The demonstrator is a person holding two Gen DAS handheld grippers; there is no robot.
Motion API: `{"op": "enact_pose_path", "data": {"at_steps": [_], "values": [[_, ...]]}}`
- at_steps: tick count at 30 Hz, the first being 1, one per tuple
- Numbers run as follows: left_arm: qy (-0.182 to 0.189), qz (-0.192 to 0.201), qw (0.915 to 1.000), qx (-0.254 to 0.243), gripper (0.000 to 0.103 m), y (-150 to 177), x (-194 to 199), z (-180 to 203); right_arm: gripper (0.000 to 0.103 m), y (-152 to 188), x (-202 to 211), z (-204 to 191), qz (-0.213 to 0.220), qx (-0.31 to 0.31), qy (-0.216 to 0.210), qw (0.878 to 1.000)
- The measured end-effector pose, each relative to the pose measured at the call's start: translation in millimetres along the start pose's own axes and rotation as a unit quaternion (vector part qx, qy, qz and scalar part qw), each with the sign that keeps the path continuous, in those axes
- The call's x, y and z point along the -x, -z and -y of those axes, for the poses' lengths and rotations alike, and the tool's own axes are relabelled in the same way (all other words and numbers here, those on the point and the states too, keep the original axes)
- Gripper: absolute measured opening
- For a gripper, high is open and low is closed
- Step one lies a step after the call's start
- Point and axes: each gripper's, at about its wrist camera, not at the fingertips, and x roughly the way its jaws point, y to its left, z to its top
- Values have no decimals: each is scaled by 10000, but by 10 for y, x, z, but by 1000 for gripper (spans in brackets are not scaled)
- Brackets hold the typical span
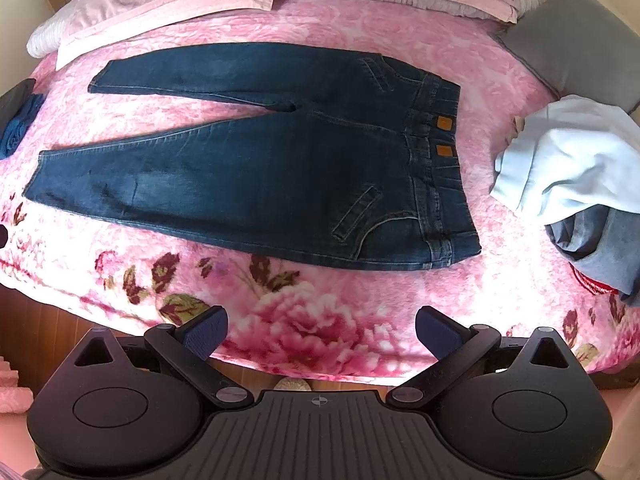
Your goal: Fold clothes
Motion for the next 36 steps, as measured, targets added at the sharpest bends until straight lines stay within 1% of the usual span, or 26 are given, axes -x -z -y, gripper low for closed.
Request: {"op": "enact_pose_path", "data": {"at_steps": [5, 9, 15, 18, 19, 21, 24, 28, 32, 36], "values": [[0, -84, 10000, 8, 45, -12, -61, -59, 102, -77, -43, -78, -28, 20, -6, 10000], [-13, -89, 10000, 33, 45, -105, -137, -156, 102, -153, -91, -152, -57, 39, -15, 10000], [74, -106, 9999, 13, 45, -387, -360, -312, 102, -393, -209, -261, -92, -23, 14, 10000], [189, -78, 9998, -91, 45, -609, -532, -387, 102, -578, -284, -284, -84, -220, 18, 9997], [243, -45, 9996, -139, 45, -709, -586, -415, 102, -646, -302, -278, -44, -322, -15, 9995], [356, 31, 9991, -242, 45, -910, -695, -467, 102, -786, -298, -248, 198, -556, -217, 9980], [558, 205, 9973, -435, 45, -1227, -870, -530, 102, -1007, -270, -165, 661, -998, -358, 9922], [895, 388, 9924, -746, 45, -1637, -1122, -577, 102, -1237, -318, -45, 909, -1447, -203, 9851], [1297, 478, 9843, -1101, 45, -1869, -1411, -508, 102, -1334, -446, 95, 944, -1780, -47, 9795], [1575, 438, 9771, -1363, 45, -2045, -1745, -418, 102, -1405, -681, 230, 536, -1861, 23, 9811]]}}
